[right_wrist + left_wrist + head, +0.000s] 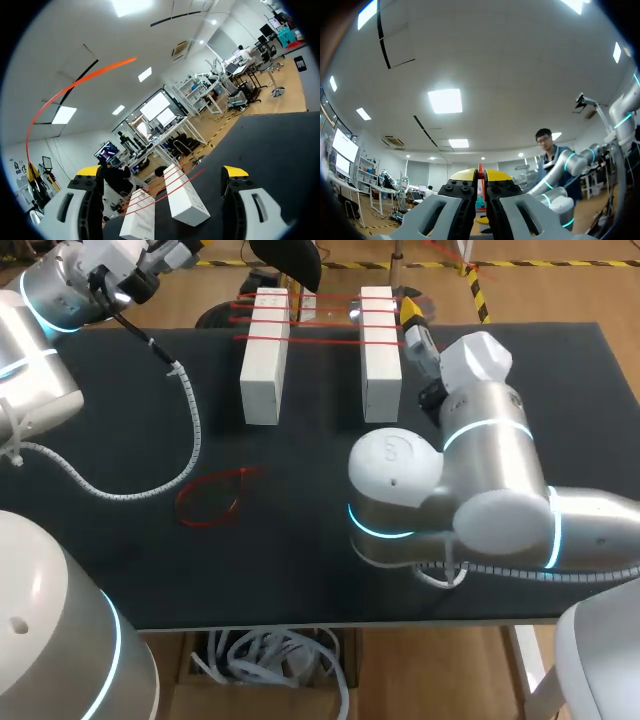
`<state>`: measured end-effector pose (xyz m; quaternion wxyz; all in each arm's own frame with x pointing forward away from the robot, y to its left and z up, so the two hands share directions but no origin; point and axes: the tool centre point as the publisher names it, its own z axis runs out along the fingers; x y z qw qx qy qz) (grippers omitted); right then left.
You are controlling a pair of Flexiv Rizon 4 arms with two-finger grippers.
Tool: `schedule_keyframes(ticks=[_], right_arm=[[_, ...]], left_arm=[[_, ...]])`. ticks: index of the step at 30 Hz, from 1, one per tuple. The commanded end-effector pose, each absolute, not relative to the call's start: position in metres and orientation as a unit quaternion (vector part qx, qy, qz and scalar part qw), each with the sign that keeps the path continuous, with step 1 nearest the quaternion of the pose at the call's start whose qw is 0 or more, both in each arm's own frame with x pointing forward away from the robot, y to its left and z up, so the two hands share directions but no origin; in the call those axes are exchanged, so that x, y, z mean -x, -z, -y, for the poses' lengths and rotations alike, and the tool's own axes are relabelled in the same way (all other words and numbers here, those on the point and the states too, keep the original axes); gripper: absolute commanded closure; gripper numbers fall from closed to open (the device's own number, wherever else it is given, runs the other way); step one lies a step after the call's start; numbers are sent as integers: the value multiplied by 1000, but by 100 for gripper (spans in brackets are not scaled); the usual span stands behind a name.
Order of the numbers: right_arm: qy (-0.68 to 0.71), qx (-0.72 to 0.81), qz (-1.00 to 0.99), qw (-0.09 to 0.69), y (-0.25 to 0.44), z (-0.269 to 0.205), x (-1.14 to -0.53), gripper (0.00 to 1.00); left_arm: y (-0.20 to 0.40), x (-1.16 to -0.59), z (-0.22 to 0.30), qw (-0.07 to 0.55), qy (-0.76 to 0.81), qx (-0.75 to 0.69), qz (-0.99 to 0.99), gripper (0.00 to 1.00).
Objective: Grab the tape and strap the tape.
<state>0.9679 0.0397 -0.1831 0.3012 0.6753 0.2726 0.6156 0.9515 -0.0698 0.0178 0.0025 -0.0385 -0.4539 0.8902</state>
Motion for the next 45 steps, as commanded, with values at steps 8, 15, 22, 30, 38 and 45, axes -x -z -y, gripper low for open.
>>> schedule_keyframes(ticks=[8, 15, 22, 30, 38, 45], right_arm=[[-619, -714, -207, 253, 189, -67, -954, 0], [-662, -706, -137, 211, 183, -85, -941, 0], [-692, -699, -34, 178, 167, -87, -933, 0], [-688, -718, 68, 80, 150, -92, -933, 0], [-697, -714, 70, 9, 132, -100, -931, 0], [-708, -701, 80, -19, 117, -101, -925, 0]], left_arm=[[-17, -952, 70, 3, -891, 40, 453, 100], [-17, -952, 70, 3, -891, 40, 453, 100], [-17, -952, 70, 3, -891, 40, 453, 100], [-17, -952, 70, 3, -891, 40, 453, 100], [-17, -952, 70, 3, -891, 40, 453, 100], [-17, -952, 70, 3, -891, 40, 453, 100]])
